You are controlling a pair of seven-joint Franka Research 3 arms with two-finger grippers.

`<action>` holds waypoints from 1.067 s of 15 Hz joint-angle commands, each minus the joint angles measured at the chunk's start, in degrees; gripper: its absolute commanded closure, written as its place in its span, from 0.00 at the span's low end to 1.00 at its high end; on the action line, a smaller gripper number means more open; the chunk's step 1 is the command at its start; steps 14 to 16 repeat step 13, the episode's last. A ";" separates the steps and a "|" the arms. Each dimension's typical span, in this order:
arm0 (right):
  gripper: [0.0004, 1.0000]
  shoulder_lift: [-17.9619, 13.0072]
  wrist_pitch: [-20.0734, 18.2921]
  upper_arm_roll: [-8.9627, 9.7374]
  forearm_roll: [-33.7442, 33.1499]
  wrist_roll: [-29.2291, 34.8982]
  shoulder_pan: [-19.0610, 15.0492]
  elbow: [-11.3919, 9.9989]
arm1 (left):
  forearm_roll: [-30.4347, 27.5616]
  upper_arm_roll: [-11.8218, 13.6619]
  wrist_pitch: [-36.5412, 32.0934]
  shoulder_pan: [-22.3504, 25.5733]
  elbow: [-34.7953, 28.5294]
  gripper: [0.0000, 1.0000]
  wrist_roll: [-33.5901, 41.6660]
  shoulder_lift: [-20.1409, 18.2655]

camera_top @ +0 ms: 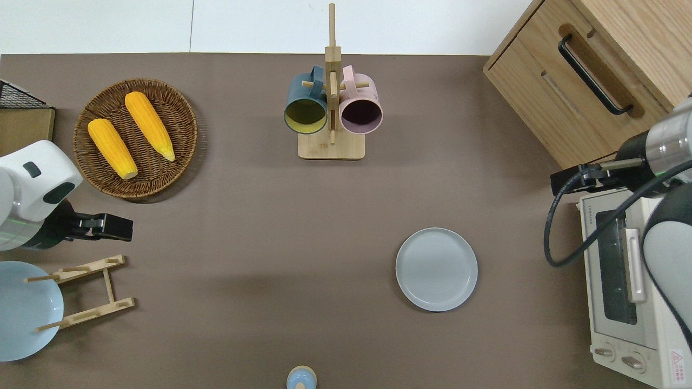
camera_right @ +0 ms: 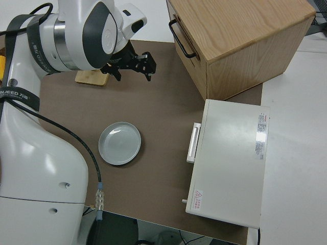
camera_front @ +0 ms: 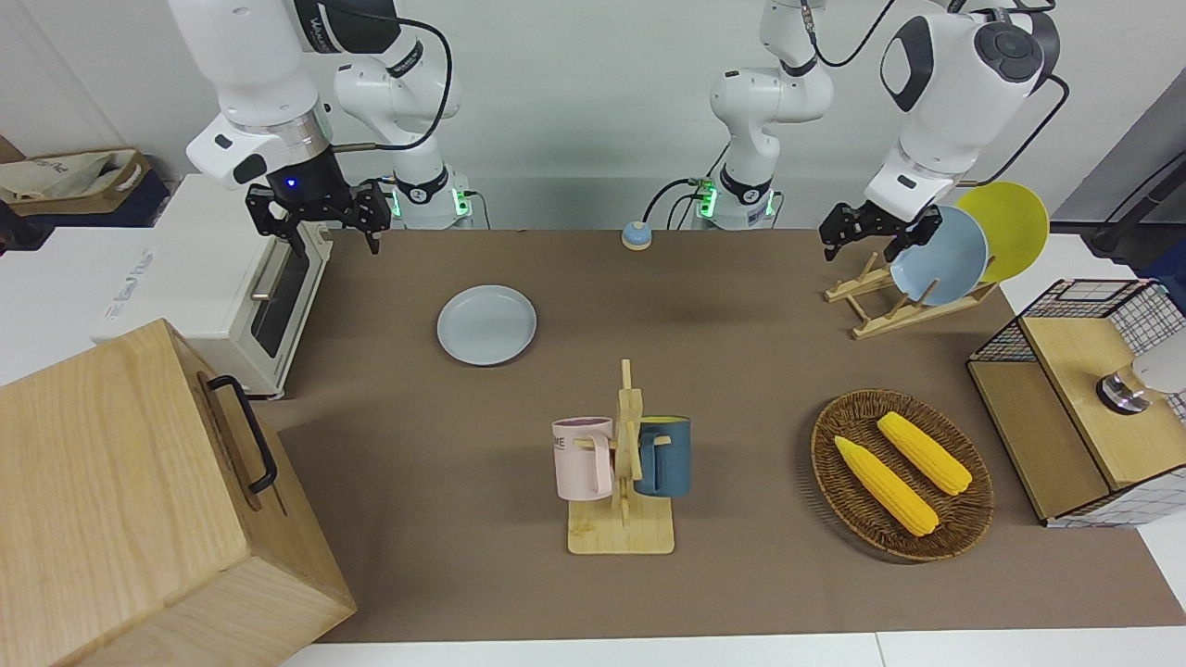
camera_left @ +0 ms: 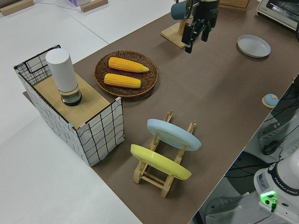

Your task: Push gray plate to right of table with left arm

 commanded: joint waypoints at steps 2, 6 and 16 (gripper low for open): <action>0.02 -0.34 -0.61 -0.01 0.40 0.18 -0.04 0.08 | 1.25 -0.05 0.42 0.41 1.35 0.00 0.89 -0.62; 0.02 -0.34 -0.61 -0.01 0.40 0.18 -0.04 0.08 | 1.25 -0.05 2.09 0.41 1.44 0.00 0.89 -0.62; 0.02 -0.34 -0.61 -0.01 0.40 0.18 -0.04 0.08 | 1.34 -0.05 2.71 0.41 1.44 0.00 0.81 -0.62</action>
